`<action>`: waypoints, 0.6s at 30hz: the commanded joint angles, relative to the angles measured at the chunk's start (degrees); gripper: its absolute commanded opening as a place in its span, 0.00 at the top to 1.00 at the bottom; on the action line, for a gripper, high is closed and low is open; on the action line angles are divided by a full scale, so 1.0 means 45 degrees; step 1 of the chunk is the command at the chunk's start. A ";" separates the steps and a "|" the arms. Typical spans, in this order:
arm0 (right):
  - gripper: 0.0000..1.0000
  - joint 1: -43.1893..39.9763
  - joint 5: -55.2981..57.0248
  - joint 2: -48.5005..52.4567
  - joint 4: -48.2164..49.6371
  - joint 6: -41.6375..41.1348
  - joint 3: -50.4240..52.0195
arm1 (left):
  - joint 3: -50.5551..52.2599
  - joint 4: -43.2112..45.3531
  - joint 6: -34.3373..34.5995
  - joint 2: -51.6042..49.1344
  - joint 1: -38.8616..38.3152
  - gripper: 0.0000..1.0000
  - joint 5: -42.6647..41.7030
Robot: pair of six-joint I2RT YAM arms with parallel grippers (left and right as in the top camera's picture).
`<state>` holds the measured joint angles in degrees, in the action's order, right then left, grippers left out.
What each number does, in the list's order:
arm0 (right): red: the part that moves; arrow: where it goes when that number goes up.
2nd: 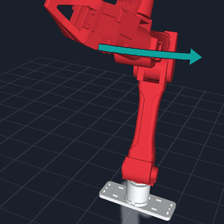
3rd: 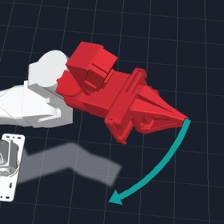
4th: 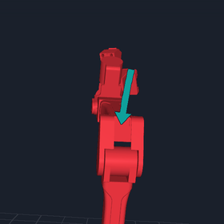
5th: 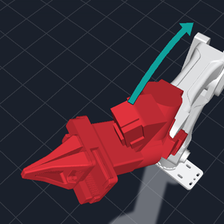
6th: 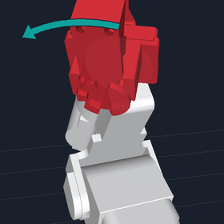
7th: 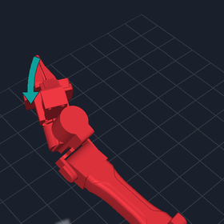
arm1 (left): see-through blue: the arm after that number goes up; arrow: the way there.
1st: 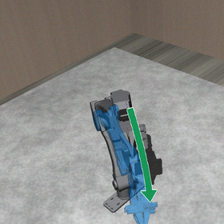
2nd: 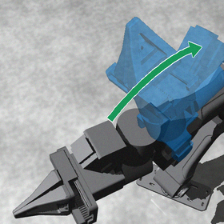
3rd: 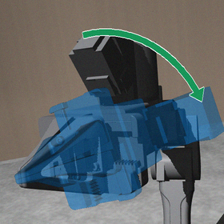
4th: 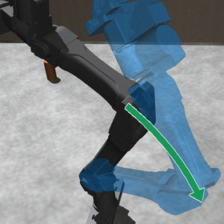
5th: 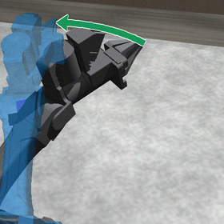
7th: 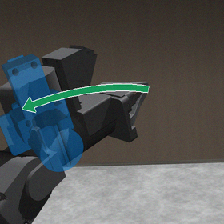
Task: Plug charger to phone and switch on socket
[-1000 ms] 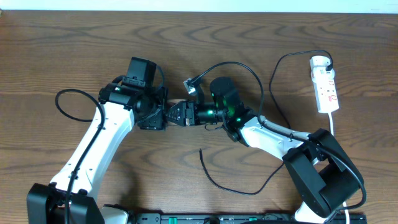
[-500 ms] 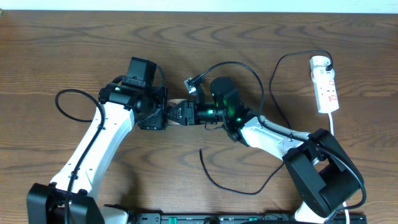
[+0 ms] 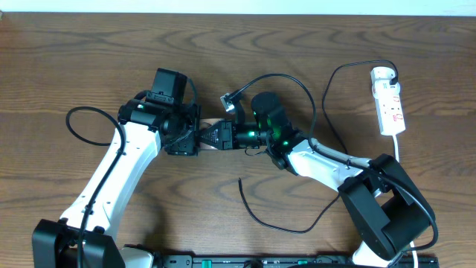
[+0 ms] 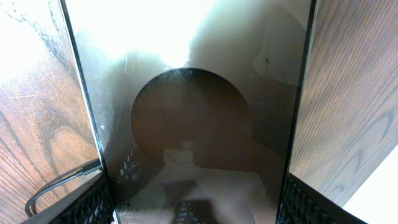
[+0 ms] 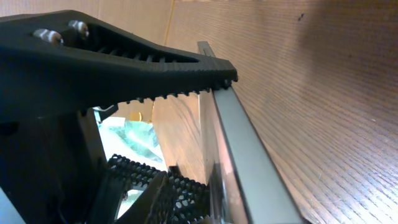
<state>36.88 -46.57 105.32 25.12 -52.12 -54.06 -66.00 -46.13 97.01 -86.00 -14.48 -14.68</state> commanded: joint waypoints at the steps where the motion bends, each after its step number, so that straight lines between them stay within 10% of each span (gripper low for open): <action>1: 0.70 0.0053 0.0102 0.0053 -0.0194 0.0063 -0.0189 | -0.0121 -0.0024 -0.0311 0.0296 -0.0029 0.93 0.0053; 18: 0.92 0.0053 0.0267 0.0053 -0.0311 0.0063 -0.0189 | -0.0126 -0.0024 -0.0457 0.0296 -0.0029 0.93 0.0053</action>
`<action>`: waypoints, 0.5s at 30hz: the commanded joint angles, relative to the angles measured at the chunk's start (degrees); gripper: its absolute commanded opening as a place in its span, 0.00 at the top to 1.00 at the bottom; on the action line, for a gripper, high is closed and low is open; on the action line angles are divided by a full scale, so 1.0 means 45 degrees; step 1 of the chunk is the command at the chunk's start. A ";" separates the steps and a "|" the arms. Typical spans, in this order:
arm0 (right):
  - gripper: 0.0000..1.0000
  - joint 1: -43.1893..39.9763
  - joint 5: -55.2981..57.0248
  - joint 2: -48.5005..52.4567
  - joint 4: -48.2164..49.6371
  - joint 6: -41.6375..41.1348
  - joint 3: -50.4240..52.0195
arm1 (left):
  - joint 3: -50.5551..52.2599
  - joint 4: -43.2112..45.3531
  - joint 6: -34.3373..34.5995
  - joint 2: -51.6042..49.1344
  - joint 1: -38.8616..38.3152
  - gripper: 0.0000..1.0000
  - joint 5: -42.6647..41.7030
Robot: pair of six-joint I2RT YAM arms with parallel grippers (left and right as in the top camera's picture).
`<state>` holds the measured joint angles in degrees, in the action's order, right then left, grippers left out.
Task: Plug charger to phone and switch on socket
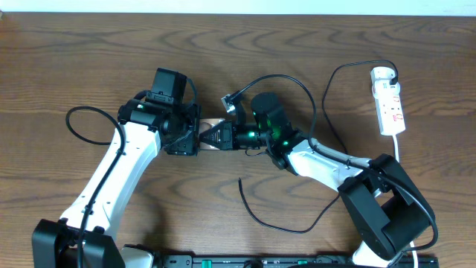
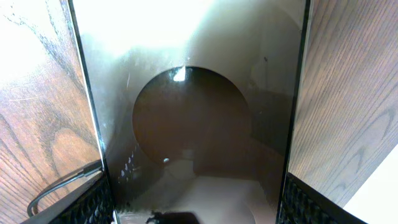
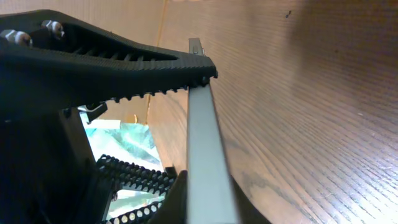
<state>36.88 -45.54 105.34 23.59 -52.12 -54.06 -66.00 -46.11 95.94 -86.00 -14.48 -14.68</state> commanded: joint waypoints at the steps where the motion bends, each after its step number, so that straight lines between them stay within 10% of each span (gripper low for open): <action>1: 0.94 0.0053 0.0039 0.0049 0.0029 0.0063 -0.0189 | -0.0121 -0.0029 -0.0214 0.0296 -0.0029 0.93 0.0049; 12: 0.99 0.0053 0.0049 0.0049 0.0034 0.0063 -0.0189 | -0.0121 -0.0034 -0.0267 0.0296 -0.0029 0.93 0.0053; 15: 0.99 0.0039 0.0044 0.0049 0.0034 0.0063 -0.0189 | -0.0126 -0.0044 -0.0277 0.0296 -0.0029 0.29 0.0053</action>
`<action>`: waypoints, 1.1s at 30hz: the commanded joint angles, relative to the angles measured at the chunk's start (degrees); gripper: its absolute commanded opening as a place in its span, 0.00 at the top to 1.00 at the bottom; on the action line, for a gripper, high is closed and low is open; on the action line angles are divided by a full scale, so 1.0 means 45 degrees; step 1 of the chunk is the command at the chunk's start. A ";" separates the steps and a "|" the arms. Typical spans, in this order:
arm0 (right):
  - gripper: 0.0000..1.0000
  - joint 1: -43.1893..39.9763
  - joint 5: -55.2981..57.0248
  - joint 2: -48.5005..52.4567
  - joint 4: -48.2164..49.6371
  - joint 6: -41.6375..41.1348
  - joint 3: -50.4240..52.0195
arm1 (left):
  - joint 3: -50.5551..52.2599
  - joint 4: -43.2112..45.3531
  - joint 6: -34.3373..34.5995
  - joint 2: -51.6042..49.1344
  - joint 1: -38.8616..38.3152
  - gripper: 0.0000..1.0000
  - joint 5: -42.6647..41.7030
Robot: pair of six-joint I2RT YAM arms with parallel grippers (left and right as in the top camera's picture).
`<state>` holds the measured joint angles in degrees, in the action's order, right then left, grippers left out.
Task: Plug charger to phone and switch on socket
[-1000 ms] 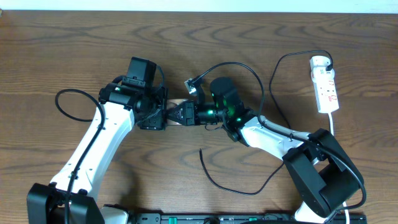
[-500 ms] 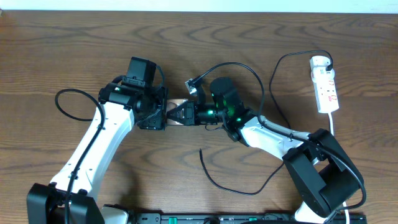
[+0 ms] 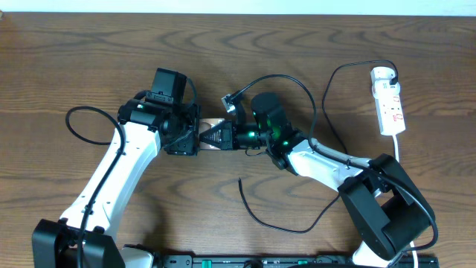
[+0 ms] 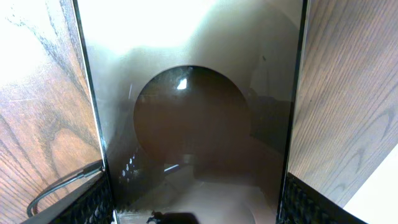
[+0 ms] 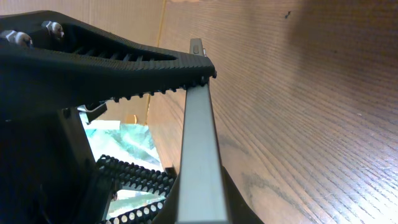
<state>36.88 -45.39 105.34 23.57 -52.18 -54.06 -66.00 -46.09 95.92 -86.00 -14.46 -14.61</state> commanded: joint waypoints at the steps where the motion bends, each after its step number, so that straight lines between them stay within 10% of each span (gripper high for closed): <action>1: 0.99 0.0039 0.0010 0.0049 0.0039 0.0073 -0.0189 | -0.0121 -0.0083 -0.0267 0.0296 -0.0034 0.15 0.0039; 11: 0.99 -0.0481 0.0010 0.0049 0.0049 0.0073 -0.0189 | -0.0126 -0.0228 -0.0772 0.0325 0.0005 0.08 0.0063; 20: 0.99 -0.2229 0.0204 0.0049 0.0136 -0.0578 -0.0189 | -0.0126 0.2482 -0.5071 0.0539 0.0355 0.08 -0.2725; 26: 0.99 -0.3847 0.0015 0.0049 0.1855 -0.4619 -0.0189 | -0.0126 0.4911 -0.8014 0.0563 0.0709 0.08 -0.4857; 33: 0.99 -0.4469 0.0117 0.0049 0.6853 -0.9185 -0.0189 | 0.0413 0.7820 -0.7198 0.0563 0.0709 0.07 -0.5003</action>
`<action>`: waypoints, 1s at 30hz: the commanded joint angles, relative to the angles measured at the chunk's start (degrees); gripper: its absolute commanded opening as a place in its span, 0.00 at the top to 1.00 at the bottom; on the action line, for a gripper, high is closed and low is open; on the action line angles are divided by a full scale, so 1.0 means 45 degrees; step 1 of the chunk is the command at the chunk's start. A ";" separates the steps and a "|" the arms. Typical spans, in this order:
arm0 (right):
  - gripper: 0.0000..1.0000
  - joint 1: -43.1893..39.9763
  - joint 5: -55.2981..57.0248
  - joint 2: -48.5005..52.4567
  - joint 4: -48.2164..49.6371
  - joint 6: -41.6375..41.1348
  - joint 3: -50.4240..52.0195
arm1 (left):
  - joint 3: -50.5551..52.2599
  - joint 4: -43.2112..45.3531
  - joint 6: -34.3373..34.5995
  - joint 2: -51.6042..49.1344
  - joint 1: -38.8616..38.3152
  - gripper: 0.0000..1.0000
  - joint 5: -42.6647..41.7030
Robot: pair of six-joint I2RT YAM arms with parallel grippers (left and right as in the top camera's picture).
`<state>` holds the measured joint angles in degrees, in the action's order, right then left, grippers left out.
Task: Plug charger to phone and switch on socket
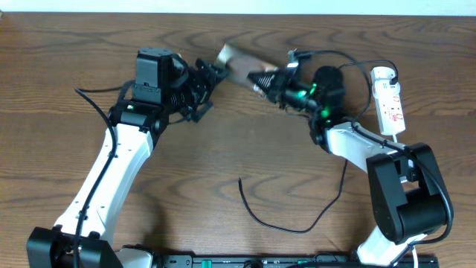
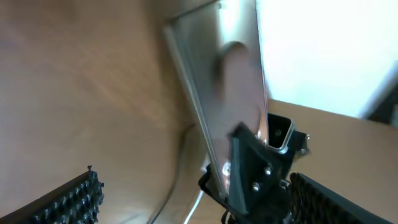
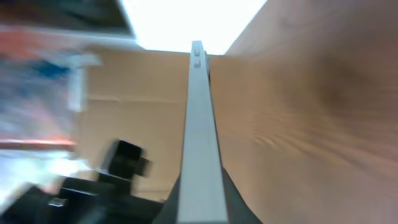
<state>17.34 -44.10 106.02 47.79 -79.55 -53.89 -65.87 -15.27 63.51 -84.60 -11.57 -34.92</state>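
Observation:
The phone (image 1: 236, 58), a slim slab with a brownish back, is held tilted up near the table's back edge. My right gripper (image 1: 262, 78) is shut on its right end. The right wrist view shows the phone (image 3: 199, 124) edge-on, running forward from the right gripper (image 3: 200, 208). My left gripper (image 1: 207, 91) stands open just left of the phone, not touching it. From the left wrist the phone (image 2: 231, 93) rises ahead of the open left gripper (image 2: 193, 177). The black charger cable's free end (image 1: 240, 181) lies on the wood at the front middle.
A white power strip (image 1: 390, 100) lies at the far right with the charger plugged into its top end, its white cord running toward the front. The black cable loops along the front (image 1: 294, 227). A black rail (image 1: 260, 262) borders the front edge.
The phone has gone from the table's middle to near the back edge, in the right gripper alone. The left gripper has opened and let go, and the left arm has moved back too.
At all three earlier moments the phone sat at the table's middle between the left fingers, with the right gripper clamped on its right end, hardly shifting. Now only the right gripper holds it, raised toward the back, and the left gripper is open beside it.

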 commanded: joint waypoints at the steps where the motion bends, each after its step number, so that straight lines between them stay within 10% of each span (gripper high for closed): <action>1: 0.99 -0.0155 -0.0107 -0.0102 0.1943 -0.3473 -0.0228 | 0.0534 0.1491 0.0194 0.0253 0.0063 0.07 -0.0491; 18: 0.99 -0.0160 -0.0607 -0.0102 0.3031 -0.4702 -0.0233 | 0.4741 1.3085 0.3721 0.0253 0.0019 0.07 -0.0908; 30: 0.99 0.0976 -0.0656 -0.0102 0.3444 -0.4663 -0.0228 | 0.5518 1.4727 0.3866 0.0248 0.0019 0.07 0.0019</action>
<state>19.33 -46.76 106.02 62.46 -100.33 -53.95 -40.62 49.19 80.71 -84.42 -11.57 -36.77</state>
